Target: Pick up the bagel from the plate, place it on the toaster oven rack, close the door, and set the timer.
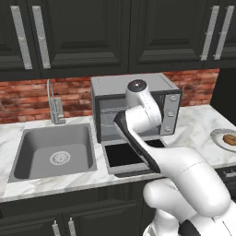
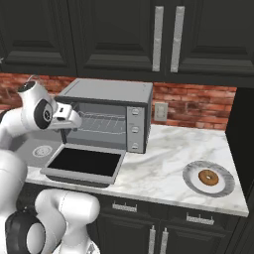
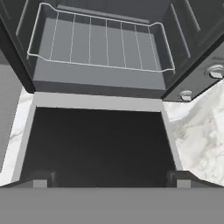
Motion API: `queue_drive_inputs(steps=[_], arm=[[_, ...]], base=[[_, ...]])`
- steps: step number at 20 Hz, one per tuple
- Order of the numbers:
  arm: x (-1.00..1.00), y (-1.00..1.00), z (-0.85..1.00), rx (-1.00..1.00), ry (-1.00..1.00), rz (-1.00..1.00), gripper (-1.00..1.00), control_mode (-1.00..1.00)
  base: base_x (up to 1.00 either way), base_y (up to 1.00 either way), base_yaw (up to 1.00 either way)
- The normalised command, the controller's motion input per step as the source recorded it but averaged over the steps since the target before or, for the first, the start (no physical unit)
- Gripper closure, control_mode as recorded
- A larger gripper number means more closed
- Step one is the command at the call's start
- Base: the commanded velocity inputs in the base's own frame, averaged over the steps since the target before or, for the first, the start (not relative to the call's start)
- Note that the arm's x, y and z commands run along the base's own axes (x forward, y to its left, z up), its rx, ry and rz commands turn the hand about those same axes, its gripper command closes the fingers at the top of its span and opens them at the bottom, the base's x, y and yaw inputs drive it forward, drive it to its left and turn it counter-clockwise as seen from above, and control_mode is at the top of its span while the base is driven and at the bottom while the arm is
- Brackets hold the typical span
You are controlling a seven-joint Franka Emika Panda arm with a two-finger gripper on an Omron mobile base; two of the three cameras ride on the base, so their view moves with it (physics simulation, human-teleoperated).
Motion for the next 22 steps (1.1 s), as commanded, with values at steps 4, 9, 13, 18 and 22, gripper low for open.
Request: queue_drive_inputs(steps=[4, 9, 13, 18, 22], arm=[[0.39, 0.14, -0.15, -0.01, -0.08, -0.08, -1.00, -1.00], [0.59, 0.16, -0.14, 0.00, -0.01, -0.10, -1.00, -1.00], [0.68, 0.05, -0.26, 0.00, 0.00, -0.09, -1.00, -1.00], [0.62, 0.00, -0.24, 0.00, -0.04, -0.03, -1.00, -1.00], [0.56, 0.00, -0.23, 0.00, -0.04, 0.00, -1.00, -1.00]], base=[[0.00, 0.00, 0.00], [0.00, 0.00, 0.00], [0.00, 0.00, 0.00], [0.00, 0.00, 0.00], [0.00, 0.00, 0.00]])
